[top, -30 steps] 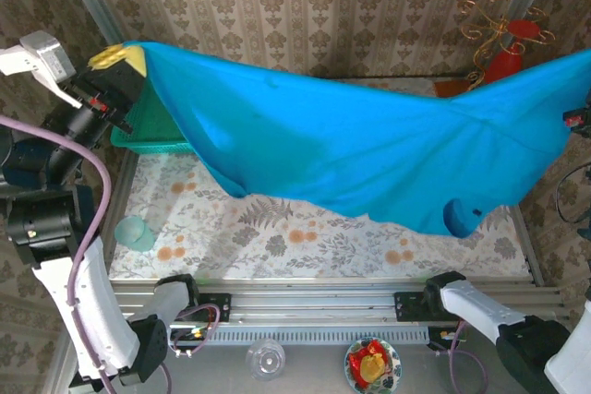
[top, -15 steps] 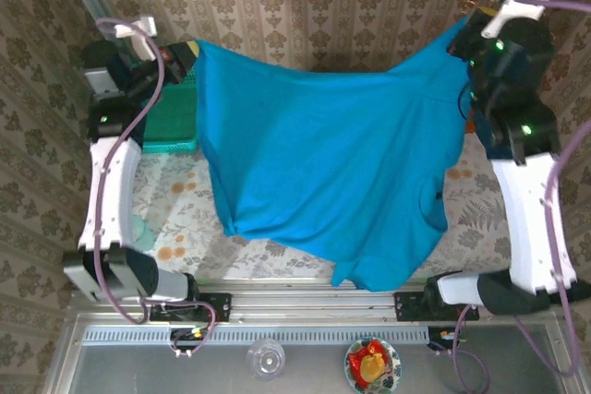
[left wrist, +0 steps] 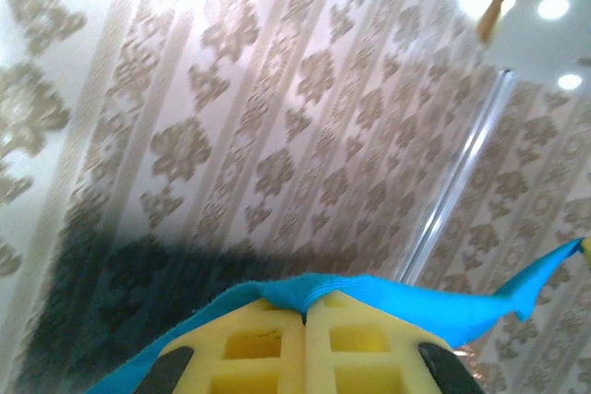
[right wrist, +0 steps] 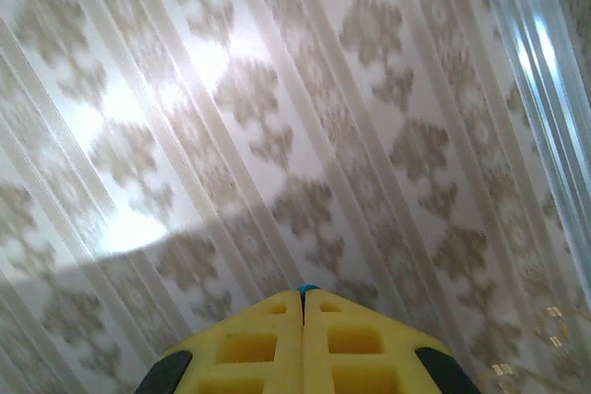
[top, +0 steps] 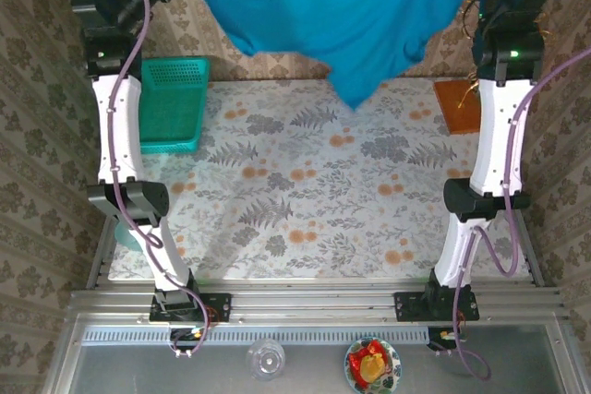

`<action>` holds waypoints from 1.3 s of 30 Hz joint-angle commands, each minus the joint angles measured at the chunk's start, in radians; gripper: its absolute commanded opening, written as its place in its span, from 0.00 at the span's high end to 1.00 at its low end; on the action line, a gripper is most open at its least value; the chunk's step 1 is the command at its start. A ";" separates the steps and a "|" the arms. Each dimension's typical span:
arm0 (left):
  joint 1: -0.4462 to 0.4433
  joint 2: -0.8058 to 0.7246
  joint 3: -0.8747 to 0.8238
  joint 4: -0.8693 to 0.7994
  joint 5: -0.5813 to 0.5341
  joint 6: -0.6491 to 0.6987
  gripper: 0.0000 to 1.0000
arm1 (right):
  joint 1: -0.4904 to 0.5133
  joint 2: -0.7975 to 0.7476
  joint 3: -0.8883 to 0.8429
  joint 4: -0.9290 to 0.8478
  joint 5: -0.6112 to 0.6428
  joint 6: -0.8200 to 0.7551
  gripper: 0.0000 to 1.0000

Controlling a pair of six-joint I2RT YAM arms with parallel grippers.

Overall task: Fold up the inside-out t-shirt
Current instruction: Flatten out the T-shirt at the center of the table.

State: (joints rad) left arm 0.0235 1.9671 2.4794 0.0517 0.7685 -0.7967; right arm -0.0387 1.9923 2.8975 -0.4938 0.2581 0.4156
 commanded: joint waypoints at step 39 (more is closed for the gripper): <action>-0.157 -1.127 -2.000 -0.479 -0.383 0.238 1.00 | -0.033 -1.375 -2.258 -0.441 -0.292 0.426 1.00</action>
State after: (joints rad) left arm -0.1299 0.8944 0.4980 -0.3279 0.4526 -0.5316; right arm -0.0685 0.6643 0.6479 -0.8017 -0.0147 0.7666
